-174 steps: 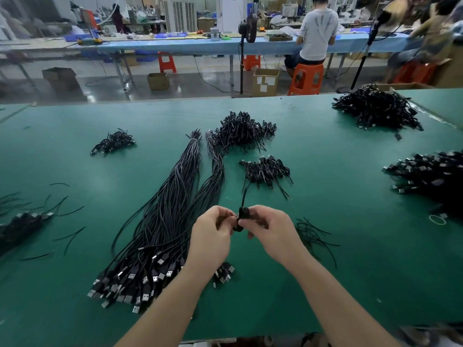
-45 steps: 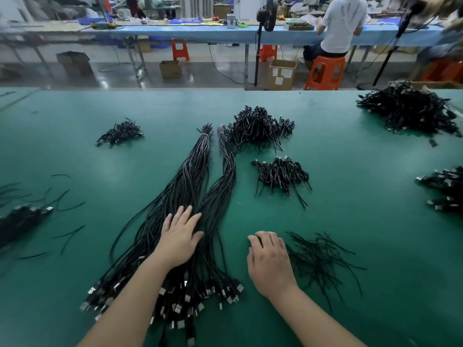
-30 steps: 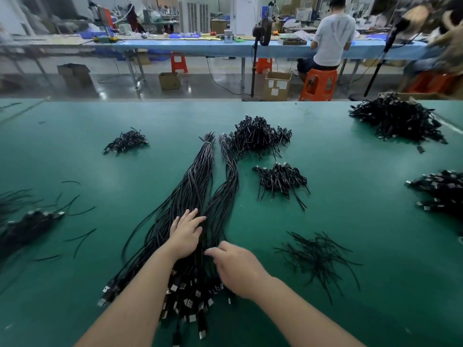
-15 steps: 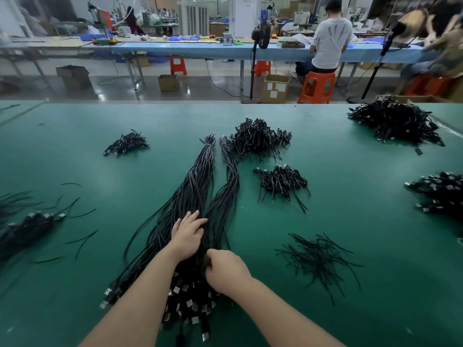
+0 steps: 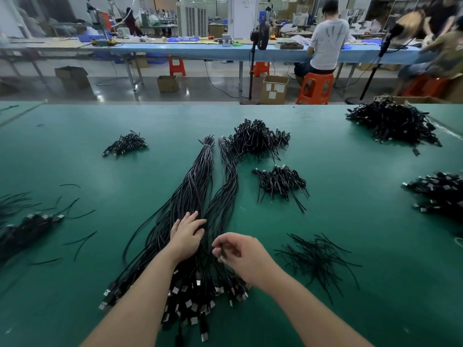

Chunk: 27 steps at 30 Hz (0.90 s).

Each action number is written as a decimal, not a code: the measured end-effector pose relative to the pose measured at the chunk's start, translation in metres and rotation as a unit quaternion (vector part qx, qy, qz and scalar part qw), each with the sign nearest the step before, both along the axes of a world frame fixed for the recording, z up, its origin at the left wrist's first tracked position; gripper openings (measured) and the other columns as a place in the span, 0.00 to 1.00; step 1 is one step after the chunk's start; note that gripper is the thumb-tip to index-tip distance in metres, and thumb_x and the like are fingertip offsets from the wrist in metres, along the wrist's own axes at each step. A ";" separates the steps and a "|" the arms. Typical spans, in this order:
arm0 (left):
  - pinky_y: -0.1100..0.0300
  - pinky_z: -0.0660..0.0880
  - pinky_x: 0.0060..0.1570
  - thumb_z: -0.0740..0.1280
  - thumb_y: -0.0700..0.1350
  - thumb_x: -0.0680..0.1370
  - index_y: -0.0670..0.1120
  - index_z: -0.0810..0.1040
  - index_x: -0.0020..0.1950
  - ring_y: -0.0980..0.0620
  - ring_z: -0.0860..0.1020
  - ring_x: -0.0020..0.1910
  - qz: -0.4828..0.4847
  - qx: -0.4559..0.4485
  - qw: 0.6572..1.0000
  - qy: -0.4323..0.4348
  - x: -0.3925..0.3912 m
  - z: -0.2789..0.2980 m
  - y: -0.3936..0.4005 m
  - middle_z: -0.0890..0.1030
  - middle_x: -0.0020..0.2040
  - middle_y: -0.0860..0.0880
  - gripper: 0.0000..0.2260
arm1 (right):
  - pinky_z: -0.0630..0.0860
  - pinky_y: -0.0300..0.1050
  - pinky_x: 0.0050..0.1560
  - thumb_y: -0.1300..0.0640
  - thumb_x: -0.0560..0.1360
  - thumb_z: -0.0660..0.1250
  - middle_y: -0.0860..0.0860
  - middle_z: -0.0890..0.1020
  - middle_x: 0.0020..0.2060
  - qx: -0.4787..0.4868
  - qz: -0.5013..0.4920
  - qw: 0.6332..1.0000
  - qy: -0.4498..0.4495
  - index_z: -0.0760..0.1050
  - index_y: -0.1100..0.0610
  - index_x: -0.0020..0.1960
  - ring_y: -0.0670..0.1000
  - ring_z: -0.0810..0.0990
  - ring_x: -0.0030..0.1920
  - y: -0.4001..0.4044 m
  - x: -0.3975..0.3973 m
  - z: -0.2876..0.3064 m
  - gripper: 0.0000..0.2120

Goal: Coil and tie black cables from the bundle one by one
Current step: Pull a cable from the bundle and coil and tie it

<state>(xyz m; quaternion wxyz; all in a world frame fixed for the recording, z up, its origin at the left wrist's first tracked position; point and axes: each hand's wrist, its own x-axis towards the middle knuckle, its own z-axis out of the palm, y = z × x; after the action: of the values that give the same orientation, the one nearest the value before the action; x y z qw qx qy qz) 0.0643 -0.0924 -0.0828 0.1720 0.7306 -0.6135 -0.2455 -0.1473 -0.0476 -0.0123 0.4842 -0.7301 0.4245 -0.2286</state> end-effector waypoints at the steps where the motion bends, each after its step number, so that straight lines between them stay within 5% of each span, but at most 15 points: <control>1: 0.56 0.37 0.77 0.58 0.45 0.85 0.51 0.69 0.76 0.55 0.45 0.81 -0.001 -0.002 1.000 0.002 0.000 0.000 0.001 0.55 0.82 0.52 0.18 | 0.80 0.38 0.41 0.57 0.81 0.66 0.37 0.84 0.41 -0.021 -0.018 1.000 -0.005 0.80 0.43 0.51 0.44 0.83 0.39 0.002 -0.002 0.003 0.09; 6: 0.55 0.36 0.78 0.56 0.45 0.86 0.51 0.70 0.75 0.56 0.45 0.81 -0.004 0.000 0.999 0.033 0.000 0.002 0.003 0.55 0.82 0.53 0.18 | 0.81 0.56 0.46 0.51 0.82 0.62 0.43 0.85 0.42 -0.039 -0.083 0.994 -0.066 0.77 0.38 0.51 0.59 0.83 0.43 0.005 -0.008 0.025 0.08; 12: 0.50 0.41 0.79 0.53 0.41 0.86 0.47 0.65 0.78 0.50 0.48 0.81 0.027 -0.038 0.998 0.047 -0.012 0.024 0.001 0.59 0.81 0.48 0.20 | 0.82 0.43 0.48 0.50 0.82 0.63 0.45 0.84 0.42 -0.051 -0.114 0.991 -0.053 0.82 0.46 0.56 0.43 0.83 0.41 -0.003 -0.019 0.033 0.09; 17: 0.51 0.42 0.79 0.62 0.42 0.80 0.61 0.61 0.79 0.60 0.42 0.79 -0.172 -0.112 0.979 -0.017 -0.054 0.047 0.001 0.52 0.80 0.60 0.28 | 0.80 0.52 0.50 0.48 0.81 0.63 0.49 0.83 0.42 -0.067 -0.114 0.991 -0.027 0.81 0.47 0.53 0.49 0.82 0.42 -0.010 -0.024 0.042 0.08; 22: 0.53 0.69 0.69 0.60 0.43 0.82 0.70 0.72 0.61 0.60 0.68 0.70 -0.135 -0.099 0.977 0.130 -0.078 0.049 0.002 0.78 0.66 0.56 0.20 | 0.79 0.58 0.47 0.46 0.81 0.63 0.52 0.83 0.39 -0.093 -0.110 0.989 -0.017 0.81 0.51 0.49 0.56 0.81 0.41 -0.007 -0.032 0.056 0.12; 24: 0.61 0.75 0.58 0.58 0.46 0.84 0.62 0.76 0.59 0.56 0.78 0.58 -0.130 -0.084 0.984 0.087 -0.079 0.043 0.001 0.80 0.53 0.61 0.13 | 0.80 0.54 0.46 0.47 0.81 0.63 0.49 0.83 0.40 -0.110 -0.101 0.988 -0.039 0.82 0.48 0.50 0.55 0.81 0.41 -0.004 -0.034 0.065 0.10; 27: 0.55 0.75 0.59 0.55 0.51 0.86 0.45 0.78 0.61 0.48 0.78 0.58 -0.100 -0.011 0.994 0.045 -0.073 0.033 0.000 0.81 0.57 0.50 0.15 | 0.78 0.37 0.44 0.45 0.78 0.62 0.43 0.82 0.38 -0.110 -0.095 0.983 -0.115 0.82 0.45 0.48 0.42 0.80 0.40 0.001 -0.038 0.085 0.11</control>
<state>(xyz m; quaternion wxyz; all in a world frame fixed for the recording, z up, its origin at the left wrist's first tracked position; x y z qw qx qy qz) -0.0088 -0.0922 -0.0496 0.1815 0.6518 -0.6781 -0.2872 -0.1852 -0.0464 0.0725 0.4223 -0.7041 0.4059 -0.4015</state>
